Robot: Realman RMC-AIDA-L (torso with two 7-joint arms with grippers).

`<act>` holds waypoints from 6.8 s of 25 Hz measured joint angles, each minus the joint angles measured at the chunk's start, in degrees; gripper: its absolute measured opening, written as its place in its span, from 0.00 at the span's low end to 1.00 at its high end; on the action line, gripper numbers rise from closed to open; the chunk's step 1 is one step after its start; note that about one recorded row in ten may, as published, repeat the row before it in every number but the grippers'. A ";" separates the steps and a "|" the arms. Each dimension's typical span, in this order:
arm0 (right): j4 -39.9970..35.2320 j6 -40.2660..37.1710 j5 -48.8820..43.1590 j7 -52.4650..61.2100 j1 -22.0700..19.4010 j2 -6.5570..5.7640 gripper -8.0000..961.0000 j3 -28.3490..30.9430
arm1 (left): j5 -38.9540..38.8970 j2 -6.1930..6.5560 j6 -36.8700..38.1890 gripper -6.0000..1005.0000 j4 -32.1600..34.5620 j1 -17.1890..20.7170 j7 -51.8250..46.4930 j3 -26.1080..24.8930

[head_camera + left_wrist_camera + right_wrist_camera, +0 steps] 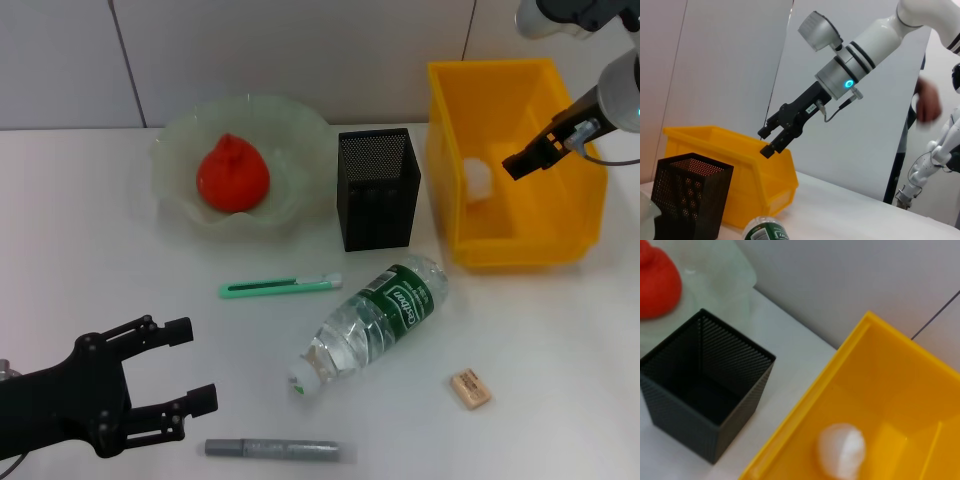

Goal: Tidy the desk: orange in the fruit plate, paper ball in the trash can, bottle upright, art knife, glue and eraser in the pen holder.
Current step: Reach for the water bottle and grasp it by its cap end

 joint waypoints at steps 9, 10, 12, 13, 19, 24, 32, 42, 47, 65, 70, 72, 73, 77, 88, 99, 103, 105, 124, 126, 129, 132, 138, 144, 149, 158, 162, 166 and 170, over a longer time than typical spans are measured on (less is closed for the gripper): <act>-7.11 -19.69 0.02 -1.21 2.02 0.03 0.87 -0.54 | -0.08 -0.07 -0.16 0.83 -0.08 0.22 -0.10 -0.67; -8.36 -23.73 0.04 -1.43 2.68 0.08 0.87 -1.17 | -0.12 -0.08 -0.24 0.83 -0.08 0.22 -0.10 -0.72; -9.92 -26.91 0.05 -1.91 3.13 0.13 0.87 -2.41 | -0.12 -0.07 -0.26 0.83 -0.09 0.22 -0.09 -1.10; -9.92 -26.91 0.05 -1.91 3.13 0.13 0.86 -2.41 | -0.12 -0.07 -0.26 0.83 -0.09 0.22 -0.09 -1.10; -10.38 -31.60 0.38 -5.15 5.25 0.20 0.86 -6.05 | 0.07 0.21 -0.78 0.83 -1.51 0.41 0.74 -4.13; -11.23 -31.28 4.21 -10.73 5.86 0.55 0.86 -12.41 | 0.14 0.70 -1.87 0.83 -3.02 0.75 1.31 -5.31; -10.79 -25.88 10.94 -23.65 6.15 0.79 0.86 -22.38 | 0.15 0.25 -2.64 0.82 -3.03 2.17 1.41 -7.10; -13.52 -25.38 13.57 -24.61 2.99 0.74 0.86 -16.02 | 0.29 0.23 -3.17 0.82 -3.08 4.58 1.83 -9.55; -18.25 -30.47 20.11 -23.59 -2.52 0.73 0.86 -6.95 | 1.64 0.11 -6.65 0.82 -2.93 4.02 1.83 -9.46; -22.00 -46.28 30.73 -34.14 -15.61 0.87 0.86 19.72 | 9.06 -2.85 -20.02 0.82 -8.97 -3.17 8.22 -7.27; -16.46 -47.53 37.22 -45.75 -19.95 0.50 0.86 30.58 | 8.98 -2.87 -20.74 0.82 -10.48 -4.18 8.60 -7.43; -14.84 -47.82 37.74 -50.53 -21.83 0.36 0.86 37.53 | 8.85 -3.31 -21.68 0.81 -11.09 -5.43 8.38 -7.44; -14.84 -47.82 37.74 -50.53 -21.83 0.36 0.86 37.53 | 8.85 -3.31 -21.68 0.81 -11.09 -5.43 8.38 -7.44; -14.05 -48.53 39.07 -53.51 -23.84 0.42 0.86 44.32 | 8.33 -3.41 -22.69 0.81 -13.36 -7.03 9.83 -6.59; -11.89 -48.78 39.90 -51.72 -24.07 0.52 0.86 46.30 | 7.45 -3.47 -23.29 0.81 -18.49 -10.97 14.18 -3.39; -11.80 -48.02 40.64 -51.06 -23.57 0.52 0.86 46.07 | 4.32 -3.52 -26.29 0.81 -26.91 -13.67 22.82 -3.60; -11.44 -47.90 40.64 -51.06 -23.52 0.51 0.86 46.15 | 2.43 -3.52 -26.78 0.81 -29.71 -14.16 25.51 -3.59; -10.99 -47.88 40.64 -51.06 -23.42 0.51 0.86 46.32 | 1.45 -3.53 -26.81 0.81 -30.63 -14.32 26.90 -3.58; -10.16 -47.15 41.07 -51.06 -23.67 0.51 0.86 46.55 | -1.43 -3.52 -29.78 0.80 -37.83 -16.91 34.69 -7.00; -10.12 -46.99 41.07 -51.06 -23.66 0.51 0.86 46.56 | -1.28 -3.52 -29.85 0.80 -37.91 -16.82 34.84 -7.08; -9.94 -46.98 41.07 -51.06 -23.54 0.48 0.86 46.55 | -0.53 -3.52 -29.61 0.80 -37.95 -16.33 35.73 -6.63; -9.62 -46.72 41.07 -51.06 -23.50 0.44 0.86 46.52 | -0.37 -3.51 -29.06 0.80 -38.58 -16.03 38.00 -6.74; -8.98 -46.37 41.07 -51.06 -23.49 0.37 0.86 46.29 | -0.61 -3.52 -27.33 0.67 -39.47 -15.82 41.08 -7.81; -8.77 -46.37 41.07 -51.06 -23.49 0.33 0.86 46.27 | -0.69 -3.52 -27.77 0.50 -39.79 -16.27 41.12 -8.17; -8.58 -46.36 41.07 -51.06 -23.41 0.34 0.86 46.04 | -0.65 -3.52 -28.89 0.44 -40.16 -16.90 41.13 -8.18; -8.42 -46.29 41.07 -51.06 -23.40 0.34 0.86 45.90 | -0.78 -3.52 -28.92 0.43 -40.25 -16.54 40.83 -9.87; -8.26 -46.29 41.07 -51.08 -23.55 0.34 0.86 45.90 | -0.61 -3.52 -28.93 0.49 -40.29 -16.22 40.76 -10.74; -8.00 -46.29 41.07 -51.15 -23.57 0.34 0.86 45.92 | -0.57 -3.52 -28.95 0.59 -40.29 -16.23 40.47 -10.66; -7.91 -46.28 41.07 -51.34 -23.70 0.34 0.86 45.94 | -0.49 -3.52 -28.88 0.72 -40.88 -16.60 40.41 -10.42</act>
